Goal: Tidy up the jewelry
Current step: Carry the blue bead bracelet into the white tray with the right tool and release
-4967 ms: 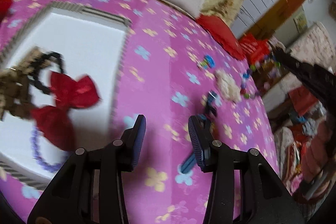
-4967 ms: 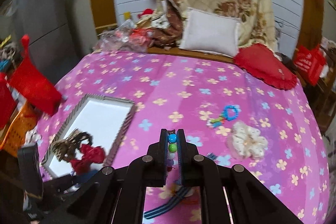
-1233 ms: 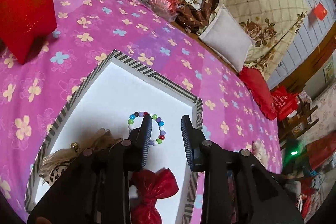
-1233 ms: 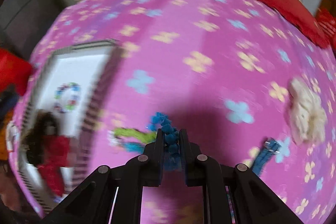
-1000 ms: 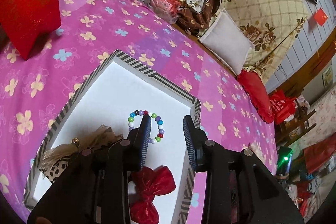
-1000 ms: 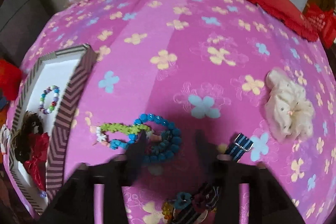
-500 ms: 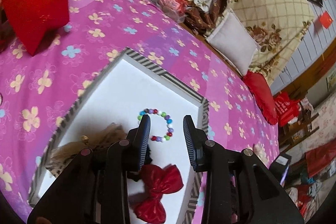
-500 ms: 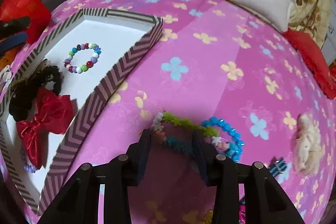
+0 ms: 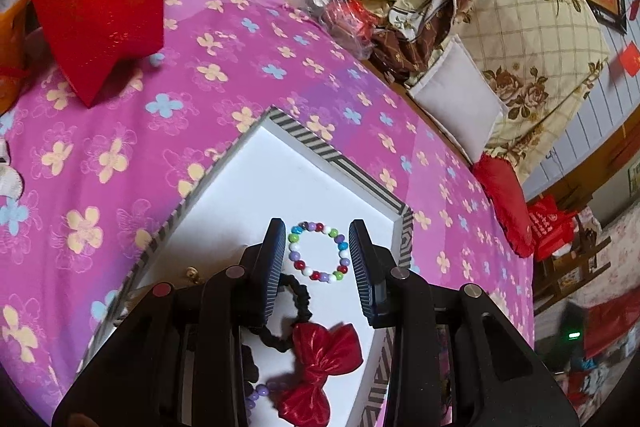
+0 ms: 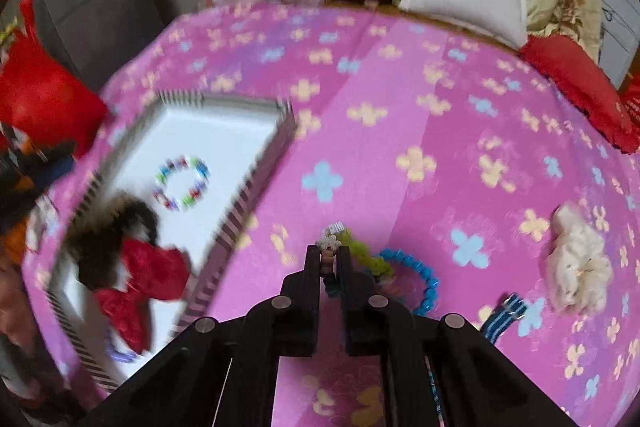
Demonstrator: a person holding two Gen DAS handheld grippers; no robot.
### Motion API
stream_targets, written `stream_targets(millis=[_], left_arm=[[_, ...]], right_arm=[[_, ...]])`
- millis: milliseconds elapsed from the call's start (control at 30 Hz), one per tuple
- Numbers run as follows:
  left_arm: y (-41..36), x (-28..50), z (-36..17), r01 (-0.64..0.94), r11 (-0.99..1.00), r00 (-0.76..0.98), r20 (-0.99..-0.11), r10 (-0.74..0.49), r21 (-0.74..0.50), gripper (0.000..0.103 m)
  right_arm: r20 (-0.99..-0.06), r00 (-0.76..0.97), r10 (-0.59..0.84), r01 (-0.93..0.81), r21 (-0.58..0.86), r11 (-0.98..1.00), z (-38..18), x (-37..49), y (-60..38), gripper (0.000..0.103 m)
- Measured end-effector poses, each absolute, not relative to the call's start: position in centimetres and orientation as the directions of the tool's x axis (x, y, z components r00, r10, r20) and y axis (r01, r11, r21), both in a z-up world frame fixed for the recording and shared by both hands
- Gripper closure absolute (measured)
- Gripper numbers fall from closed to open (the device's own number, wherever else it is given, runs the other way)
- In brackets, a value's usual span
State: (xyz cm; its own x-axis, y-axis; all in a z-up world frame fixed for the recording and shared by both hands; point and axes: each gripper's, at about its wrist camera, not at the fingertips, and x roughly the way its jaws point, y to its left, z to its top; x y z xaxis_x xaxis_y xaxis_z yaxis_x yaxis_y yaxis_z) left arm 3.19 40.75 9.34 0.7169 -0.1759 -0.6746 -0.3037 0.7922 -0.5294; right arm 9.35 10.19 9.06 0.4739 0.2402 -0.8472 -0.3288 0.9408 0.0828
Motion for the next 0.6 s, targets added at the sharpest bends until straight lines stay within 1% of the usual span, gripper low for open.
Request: stream_targets(millis=[200, 300, 433, 600], left_arm=[[42.3, 2.5, 9.3, -0.339, 0.769, 0.723, -0.673, -0.156, -0.542, 0.072], [43.3, 2.0, 9.3, -0.368, 0.752, 0.726, -0.674, -0.136, -0.547, 0.072], [44.6, 1.6, 9.0, -0.416, 0.734, 0.718, -0.689, -0.097, -0.536, 0.072], [45.7, 1.2, 9.1, -0.464, 0.729, 0.709, -0.704, -0.034, -0.503, 0.072]], right_arm=[[-0.791, 0.519, 0.323, -0.360, 0.140, 0.922, 14.4, 8.7, 11.9, 0.096], [-0.773, 0.513, 0.374, -0.401, 0.170, 0.900, 16.0, 8.5, 14.2, 0.096], [-0.786, 0.484, 0.384, -0.450, 0.153, 0.880, 15.5, 8.9, 18.3, 0.096], [-0.816, 0.438, 0.377, -0.489, 0.136, 0.862, 13.3, 10.6, 23.9, 0.096]])
